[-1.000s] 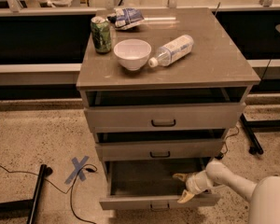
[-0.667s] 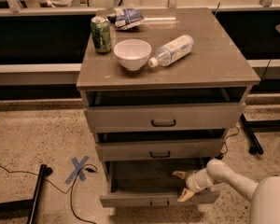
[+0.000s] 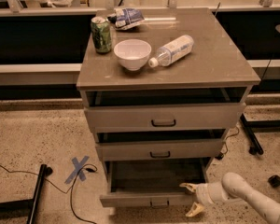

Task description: Close bottom drawer

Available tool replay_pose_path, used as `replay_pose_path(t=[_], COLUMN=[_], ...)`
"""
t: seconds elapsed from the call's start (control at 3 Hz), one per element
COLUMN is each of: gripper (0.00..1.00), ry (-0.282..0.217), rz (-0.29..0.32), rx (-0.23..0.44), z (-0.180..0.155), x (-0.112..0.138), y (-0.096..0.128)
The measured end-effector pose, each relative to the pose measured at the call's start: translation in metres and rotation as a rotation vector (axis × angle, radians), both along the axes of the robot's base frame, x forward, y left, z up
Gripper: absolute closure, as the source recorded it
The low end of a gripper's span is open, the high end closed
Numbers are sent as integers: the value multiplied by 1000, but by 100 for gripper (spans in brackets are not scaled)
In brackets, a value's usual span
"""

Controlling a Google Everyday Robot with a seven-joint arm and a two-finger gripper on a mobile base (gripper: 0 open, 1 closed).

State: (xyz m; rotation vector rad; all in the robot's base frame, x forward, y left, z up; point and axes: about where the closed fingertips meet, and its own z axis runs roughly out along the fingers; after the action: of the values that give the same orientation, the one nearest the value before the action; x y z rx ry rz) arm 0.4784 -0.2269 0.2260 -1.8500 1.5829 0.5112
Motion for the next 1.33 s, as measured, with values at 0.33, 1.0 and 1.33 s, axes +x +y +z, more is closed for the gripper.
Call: replay_pose_path(t=[0.33,1.0,1.33], gripper=[22,47,70], ry=[22,90,114], rz=[-4,-28,-36], rx=[38,82,72], z=[-4,-29,-44], x=[-29,-61,-60], y=[-11,-26,-25])
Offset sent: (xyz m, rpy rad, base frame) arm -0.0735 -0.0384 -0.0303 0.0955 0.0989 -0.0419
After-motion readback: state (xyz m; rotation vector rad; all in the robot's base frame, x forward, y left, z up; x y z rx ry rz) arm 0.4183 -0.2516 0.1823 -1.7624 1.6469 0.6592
